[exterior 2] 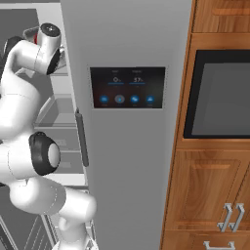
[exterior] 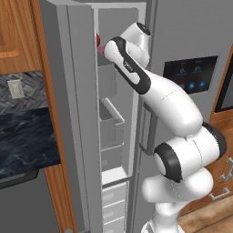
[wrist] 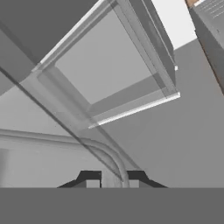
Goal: Take the onion and onion out of the freezer and place them in the tupperware container on the counter. Then put the tupperware containing the vegetables back in the freezer.
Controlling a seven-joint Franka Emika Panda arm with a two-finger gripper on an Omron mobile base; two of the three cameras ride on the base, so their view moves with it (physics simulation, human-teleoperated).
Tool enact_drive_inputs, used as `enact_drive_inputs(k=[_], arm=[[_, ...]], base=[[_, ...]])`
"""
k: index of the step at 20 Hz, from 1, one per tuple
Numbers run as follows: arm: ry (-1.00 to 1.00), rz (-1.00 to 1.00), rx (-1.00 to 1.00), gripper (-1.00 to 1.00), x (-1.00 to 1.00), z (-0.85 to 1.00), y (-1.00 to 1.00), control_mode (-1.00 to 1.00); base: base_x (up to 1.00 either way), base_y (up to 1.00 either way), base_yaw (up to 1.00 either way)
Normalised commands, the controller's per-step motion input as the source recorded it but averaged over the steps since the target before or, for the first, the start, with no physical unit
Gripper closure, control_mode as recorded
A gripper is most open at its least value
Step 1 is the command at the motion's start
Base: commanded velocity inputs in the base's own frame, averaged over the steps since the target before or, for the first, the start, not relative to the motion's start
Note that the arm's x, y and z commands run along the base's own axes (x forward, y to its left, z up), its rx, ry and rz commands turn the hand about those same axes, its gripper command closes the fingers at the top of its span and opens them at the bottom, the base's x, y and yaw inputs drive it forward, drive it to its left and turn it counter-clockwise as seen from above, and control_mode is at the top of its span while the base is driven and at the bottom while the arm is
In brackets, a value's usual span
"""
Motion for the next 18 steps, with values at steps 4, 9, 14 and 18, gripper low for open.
enact_drive_inputs(k=[4, 9, 14, 18], arm=[[0.0, -0.16, 0.06, 1.0, 0.5, 0.0, 0.21, -1.0], [0.01, -0.16, 0.04, 1.0, 0.34, 0.0, 0.16, -1.0], [0.1, -0.16, 0.01, 1.0, 0.44, 0.0, 0.26, -1.0], [0.13, -0.16, 0.0, 1.0, 0.46, 0.0, 0.4, -1.0]], base=[[0.0, 0.0, 0.0], [0.0, 0.0, 0.0], [0.0, 0.0, 0.0], [0.0, 0.0, 0.0]])
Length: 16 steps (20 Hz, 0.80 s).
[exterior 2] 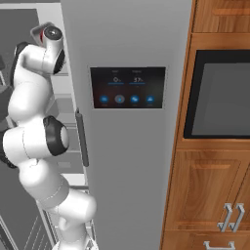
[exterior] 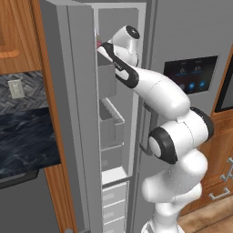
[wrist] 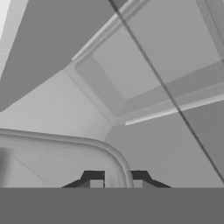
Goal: Take the onion and onion out of the freezer and place them in the tupperware container on the counter. Then put the tupperware containing the vegetables back in the freezer.
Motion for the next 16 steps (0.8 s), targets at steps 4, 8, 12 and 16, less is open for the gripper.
enact_drive_inputs(k=[4, 8, 12, 16], arm=[[0.17, -0.16, 0.0, 1.0, 0.43, 0.0, 0.4, -1.0], [0.16, -0.17, 0.0, 1.0, 0.4, 0.0, 0.37, -1.0], [0.15, -0.2, 0.0, 1.0, 0.5, 0.0, 0.43, -1.0], [0.14, -0.21, 0.0, -1.0, 0.5, -0.06, 0.4, -1.0]], base=[[0.0, 0.0, 0.0], [0.0, 0.0, 0.0], [0.0, 0.0, 0.0], [0.0, 0.0, 0.0]])
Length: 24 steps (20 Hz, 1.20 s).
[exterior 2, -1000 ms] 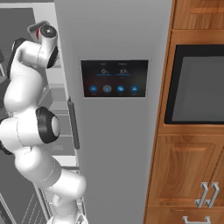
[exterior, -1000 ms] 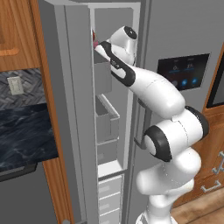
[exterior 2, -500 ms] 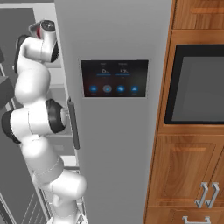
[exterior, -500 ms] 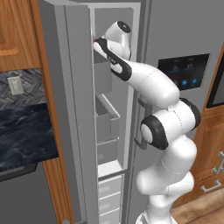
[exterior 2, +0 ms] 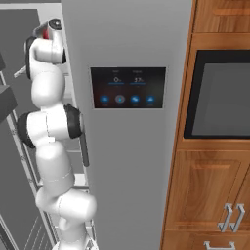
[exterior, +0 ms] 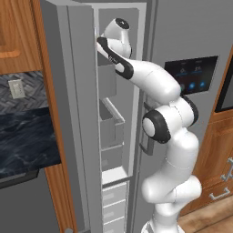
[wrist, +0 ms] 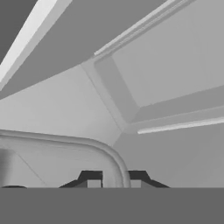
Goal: Take the onion and onion out of the freezer and place them in the tupperware container on the counter. Then put the tupperware containing the vegetables back in the freezer.
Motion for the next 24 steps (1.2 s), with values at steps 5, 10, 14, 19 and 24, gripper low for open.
enact_drive_inputs(k=[5, 10, 14, 19, 24], arm=[[0.13, -0.22, 0.02, -1.0, 0.33, -0.12, 0.06, -1.0], [0.11, -0.22, 0.03, -1.0, 0.22, -0.02, 0.0, -1.0], [0.06, -0.24, 0.05, -1.0, 0.01, 0.0, 0.0, -1.0], [0.0, -0.22, 0.09, -1.0, -0.21, 0.0, 0.0, -1.0], [0.0, -0.19, 0.09, -1.0, -0.14, 0.09, 0.11, -1.0]], base=[[0.0, 0.0, 0.0], [0.0, 0.0, 0.0], [0.0, 0.0, 0.0], [0.0, 0.0, 0.0], [0.0, 0.0, 0.0]])
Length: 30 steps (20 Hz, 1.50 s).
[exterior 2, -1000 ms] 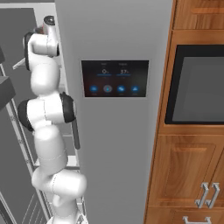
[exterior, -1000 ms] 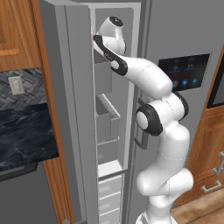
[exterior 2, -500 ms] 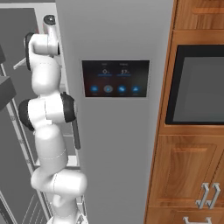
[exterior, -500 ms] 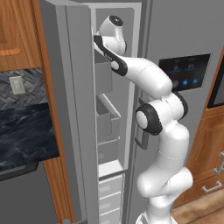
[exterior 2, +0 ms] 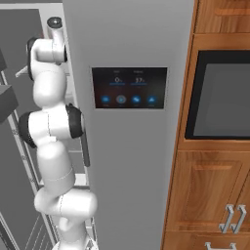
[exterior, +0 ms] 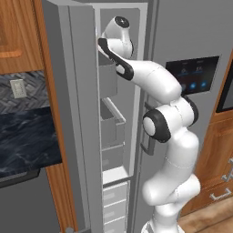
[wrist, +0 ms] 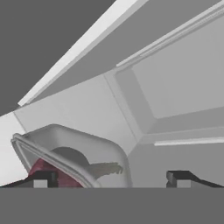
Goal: Take the onion and onion out of the freezer and place them in the tupperware container on the counter. Then put the tupperware containing the vegetables back in the freezer.
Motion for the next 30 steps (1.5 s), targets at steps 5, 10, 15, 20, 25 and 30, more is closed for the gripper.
enact_drive_inputs(k=[5, 10, 15, 20, 25, 30], arm=[[-0.02, -0.15, 0.04, -1.0, -0.5, 0.0, 0.13, -1.0], [-0.05, -0.13, 0.04, -1.0, -0.97, 0.04, 0.13, -1.0], [-0.01, -0.02, 0.01, -1.0, -1.0, 0.11, 0.0, -1.0], [-0.02, 0.02, 0.0, -1.0, -1.0, 0.16, -0.06, -1.0], [-0.01, 0.06, 0.04, -1.0, -1.0, 0.19, -0.53, -1.0], [0.0, 0.07, 0.05, -1.0, -1.0, 0.15, -0.75, -1.0]], base=[[0.0, 0.0, 0.0], [0.0, 0.0, 0.0], [0.0, 0.0, 0.0], [0.0, 0.0, 0.0], [0.0, 0.0, 0.0], [0.0, 0.0, 0.0]])
